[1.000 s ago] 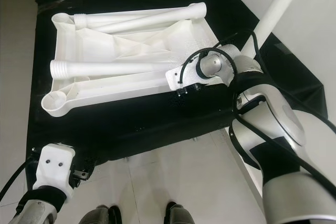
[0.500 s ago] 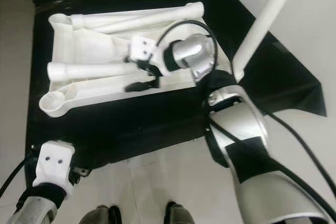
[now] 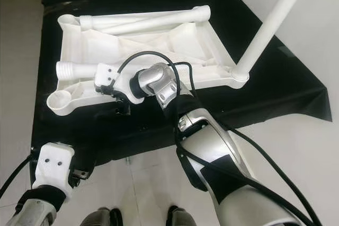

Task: Building children table

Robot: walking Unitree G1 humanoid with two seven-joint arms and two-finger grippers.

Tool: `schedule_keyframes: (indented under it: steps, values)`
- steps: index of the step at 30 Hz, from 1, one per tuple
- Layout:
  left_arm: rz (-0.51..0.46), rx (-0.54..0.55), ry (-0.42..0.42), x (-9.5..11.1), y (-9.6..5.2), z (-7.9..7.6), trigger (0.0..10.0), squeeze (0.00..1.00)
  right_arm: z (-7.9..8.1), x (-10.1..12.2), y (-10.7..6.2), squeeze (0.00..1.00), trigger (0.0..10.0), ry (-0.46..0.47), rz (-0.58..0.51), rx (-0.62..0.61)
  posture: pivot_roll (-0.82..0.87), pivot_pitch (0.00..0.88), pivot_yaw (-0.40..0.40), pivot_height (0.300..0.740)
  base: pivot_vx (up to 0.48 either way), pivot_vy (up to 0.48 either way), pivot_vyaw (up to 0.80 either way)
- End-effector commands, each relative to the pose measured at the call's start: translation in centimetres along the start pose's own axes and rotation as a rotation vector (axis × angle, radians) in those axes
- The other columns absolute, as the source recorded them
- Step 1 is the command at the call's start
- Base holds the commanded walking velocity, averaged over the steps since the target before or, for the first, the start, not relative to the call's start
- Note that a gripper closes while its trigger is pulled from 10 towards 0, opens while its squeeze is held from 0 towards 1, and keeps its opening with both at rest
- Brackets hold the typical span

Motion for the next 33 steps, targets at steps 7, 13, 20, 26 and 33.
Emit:
schedule_keyframes:
  steps: [7, 13, 20, 26, 33]
  values:
    - [0.033, -0.002, -0.002, -0.8, -0.1, -0.2, 10.0, 0.00, -0.1, -2.1, 0.6, 0.00, 10.0, 0.075, 0.139, -0.072, 0.08, 0.197, -0.057, 0.740, 0.000, 0.000, 0.00]
    - [0.032, -0.002, -0.005, -0.8, -0.1, -0.3, 10.0, 0.00, -0.5, -1.9, 0.7, 0.00, 10.0, 0.106, 0.138, -0.112, 0.08, 0.199, -0.061, 0.740, 0.000, 0.000, 0.00]
    - [0.026, 0.003, -0.018, -0.5, -0.2, -0.5, 10.0, 0.00, 0.0, -2.5, 0.8, 0.00, 0.0, 0.050, 0.209, -0.091, 0.07, 0.215, -0.080, 0.740, 0.000, 0.000, 0.00]
    - [0.024, 0.008, -0.025, -0.4, -0.2, -0.5, 10.0, 0.00, -0.2, -2.8, 0.5, 0.00, 0.0, 0.029, 0.236, -0.100, 0.06, 0.221, -0.085, 0.740, 0.000, 0.000, 0.00]
    - [0.023, 0.008, -0.035, -0.3, -0.2, -0.6, 10.0, 0.00, -0.9, -3.0, -0.9, 0.00, 0.0, -0.058, 0.261, -0.092, 0.05, 0.228, -0.087, 0.740, 0.000, 0.000, 0.00]
Point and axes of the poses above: a point about 5 cm out from each wrist's last joint towards the gripper, its own y axis pointing out of the wrist towards the gripper, its own x axis along the axis of the wrist's last joint, z = x × y, the point moved 5 cm from there along y, pointing out of the wrist towards the gripper, and after that the axes turned 2 degrees about y, right-handed, at the moved point
